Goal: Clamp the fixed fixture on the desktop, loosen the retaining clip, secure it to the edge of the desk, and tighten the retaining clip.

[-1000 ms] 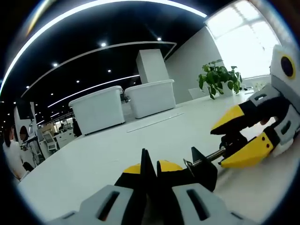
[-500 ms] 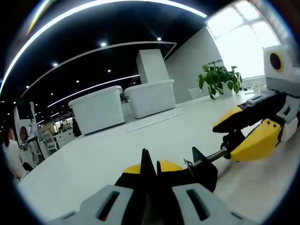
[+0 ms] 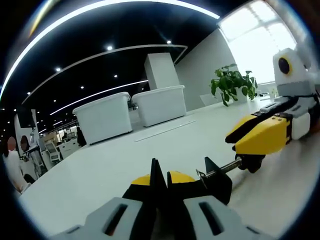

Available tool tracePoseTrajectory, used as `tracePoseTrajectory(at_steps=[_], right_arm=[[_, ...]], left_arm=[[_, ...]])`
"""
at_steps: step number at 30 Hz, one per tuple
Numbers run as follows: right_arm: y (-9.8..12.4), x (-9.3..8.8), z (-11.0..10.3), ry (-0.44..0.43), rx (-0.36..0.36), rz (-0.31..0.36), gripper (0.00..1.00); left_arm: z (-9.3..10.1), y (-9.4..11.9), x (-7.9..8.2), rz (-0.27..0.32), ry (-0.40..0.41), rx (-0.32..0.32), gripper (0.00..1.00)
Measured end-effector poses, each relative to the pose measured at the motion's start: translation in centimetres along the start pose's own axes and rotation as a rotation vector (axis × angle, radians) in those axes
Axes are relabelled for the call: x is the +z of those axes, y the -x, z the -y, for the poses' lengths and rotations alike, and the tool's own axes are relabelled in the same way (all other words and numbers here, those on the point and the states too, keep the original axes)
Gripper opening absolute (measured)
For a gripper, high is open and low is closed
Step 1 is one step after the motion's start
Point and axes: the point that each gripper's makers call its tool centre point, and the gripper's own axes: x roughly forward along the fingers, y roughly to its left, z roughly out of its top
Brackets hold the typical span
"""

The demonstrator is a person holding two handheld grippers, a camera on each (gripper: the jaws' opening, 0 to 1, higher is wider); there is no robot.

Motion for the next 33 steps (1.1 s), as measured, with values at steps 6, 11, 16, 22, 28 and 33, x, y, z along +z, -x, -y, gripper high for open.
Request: tracePoseTrajectory(at_steps=[6,11,16,22,28,33], right_arm=[[-0.1,0.0,-0.1,0.01,0.003,-0.002,0.18],[-0.2,0.0,0.1,0.009,0.008,-0.003,0.21],[-0.1,-0.1,0.5,0.012,-0.013,-0.007,0.26],[0.2,-0.3,0.2,0.015,-0.014,-0.008,0.27],[-0.3,-2.4,-0.4,0.141,-0.001,-0.109,0.31],[-0.3,-2.2,-0.2,0.153,-0.003,-0.103,0.28]], left_arm=[[0.0,0.0,0.0,-0.001,0.003,-0.001,0.09],[0.0,0.0,0.0,-0.002,0.004,-0.002,0.09],[0.1,0.0,0.0,0.001,0.0,-0.003,0.09],[0.2,-0.1,0.1,0.004,-0.002,-0.006,0.09],[0.2,-0.1,0.0,0.0,0.003,-0.006,0.09],[0.2,-0.1,0.1,0.0,0.005,-0.006,0.09]])
